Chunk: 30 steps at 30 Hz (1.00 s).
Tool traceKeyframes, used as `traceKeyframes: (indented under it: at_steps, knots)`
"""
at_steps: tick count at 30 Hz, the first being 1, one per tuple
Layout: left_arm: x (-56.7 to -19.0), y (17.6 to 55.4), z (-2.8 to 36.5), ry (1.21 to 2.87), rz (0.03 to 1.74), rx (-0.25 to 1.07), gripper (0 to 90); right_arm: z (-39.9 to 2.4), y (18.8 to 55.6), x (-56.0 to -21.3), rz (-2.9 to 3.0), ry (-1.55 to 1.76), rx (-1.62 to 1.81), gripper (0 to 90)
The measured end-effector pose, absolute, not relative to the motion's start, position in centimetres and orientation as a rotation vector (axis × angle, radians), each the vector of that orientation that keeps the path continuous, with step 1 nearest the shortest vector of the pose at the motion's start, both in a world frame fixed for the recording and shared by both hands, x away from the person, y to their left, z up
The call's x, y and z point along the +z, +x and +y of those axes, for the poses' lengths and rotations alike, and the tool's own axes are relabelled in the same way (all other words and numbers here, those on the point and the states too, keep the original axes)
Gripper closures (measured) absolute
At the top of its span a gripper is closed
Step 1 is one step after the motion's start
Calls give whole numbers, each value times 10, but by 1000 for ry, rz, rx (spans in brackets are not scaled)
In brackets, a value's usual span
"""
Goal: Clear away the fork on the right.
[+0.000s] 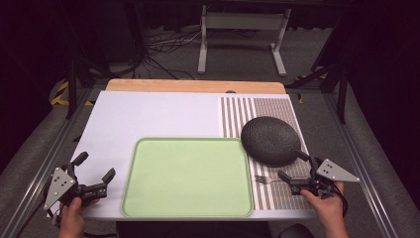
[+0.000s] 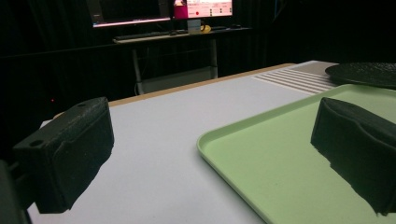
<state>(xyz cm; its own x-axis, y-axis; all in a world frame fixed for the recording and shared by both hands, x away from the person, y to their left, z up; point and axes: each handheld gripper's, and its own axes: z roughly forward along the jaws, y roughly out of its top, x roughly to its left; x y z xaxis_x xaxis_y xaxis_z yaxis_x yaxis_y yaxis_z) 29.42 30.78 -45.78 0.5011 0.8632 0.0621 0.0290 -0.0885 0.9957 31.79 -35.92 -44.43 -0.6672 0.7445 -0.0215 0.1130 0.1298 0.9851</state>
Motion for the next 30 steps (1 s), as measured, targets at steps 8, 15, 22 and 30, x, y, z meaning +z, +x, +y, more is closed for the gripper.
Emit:
traceKeyframes:
  at_steps: [8, 15, 22, 30]
  knots:
    - [-458, 295, 308, 1521, 812, 845, 1, -360, 319, -444, 1898, 824, 1568, 26]
    - [-457, 294, 309, 1528, 815, 851, 1, -358, 318, -442, 1904, 812, 1568, 26]
    - [-457, 294, 308, 1534, 810, 856, 1, -358, 319, -443, 1911, 815, 1561, 25]
    - [-457, 293, 309, 1525, 819, 849, 1, -344, 330, -426, 1965, 766, 1517, 26]
